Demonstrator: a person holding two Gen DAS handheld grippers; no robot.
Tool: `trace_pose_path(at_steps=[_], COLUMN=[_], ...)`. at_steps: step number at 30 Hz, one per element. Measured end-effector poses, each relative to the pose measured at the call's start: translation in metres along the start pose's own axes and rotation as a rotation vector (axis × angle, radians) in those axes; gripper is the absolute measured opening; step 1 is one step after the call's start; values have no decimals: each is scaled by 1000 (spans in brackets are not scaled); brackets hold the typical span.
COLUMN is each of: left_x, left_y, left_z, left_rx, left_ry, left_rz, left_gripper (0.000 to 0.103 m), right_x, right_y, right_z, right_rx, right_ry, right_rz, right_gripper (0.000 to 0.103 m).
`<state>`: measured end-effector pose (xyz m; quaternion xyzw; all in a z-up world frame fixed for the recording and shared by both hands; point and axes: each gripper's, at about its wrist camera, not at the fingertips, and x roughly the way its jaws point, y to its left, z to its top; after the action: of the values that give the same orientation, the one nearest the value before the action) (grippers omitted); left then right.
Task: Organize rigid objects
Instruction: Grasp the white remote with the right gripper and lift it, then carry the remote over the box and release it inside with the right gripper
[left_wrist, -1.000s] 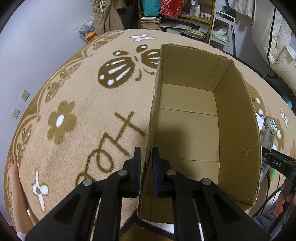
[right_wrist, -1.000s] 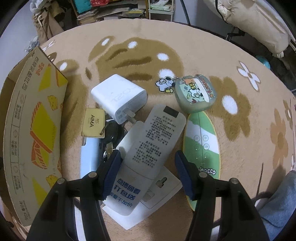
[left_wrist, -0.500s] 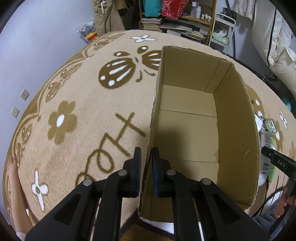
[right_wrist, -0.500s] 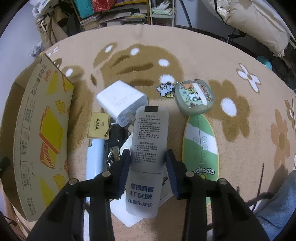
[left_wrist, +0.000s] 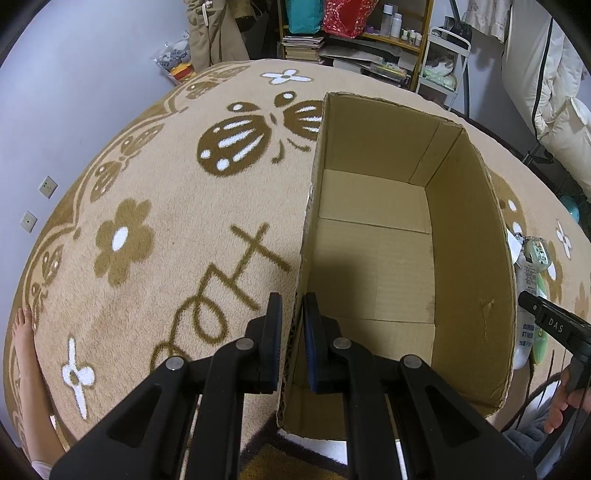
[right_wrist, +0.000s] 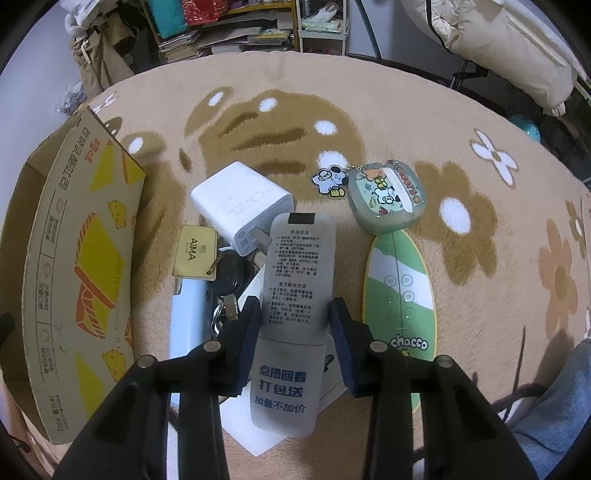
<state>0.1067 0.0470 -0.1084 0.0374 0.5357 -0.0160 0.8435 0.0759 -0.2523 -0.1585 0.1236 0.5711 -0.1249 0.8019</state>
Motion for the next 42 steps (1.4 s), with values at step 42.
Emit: trace_pose_path(at_steps=[42], left_x=[0], left_y=[0], left_z=[-2], left_rx=[19], left_ry=[-4], left_rz=[-4], left_gripper=[7], right_x=[-138], right_y=[88], right_z=[15], right_rx=[-207], right_ry=[-424], right_rz=[240], right_gripper=[44])
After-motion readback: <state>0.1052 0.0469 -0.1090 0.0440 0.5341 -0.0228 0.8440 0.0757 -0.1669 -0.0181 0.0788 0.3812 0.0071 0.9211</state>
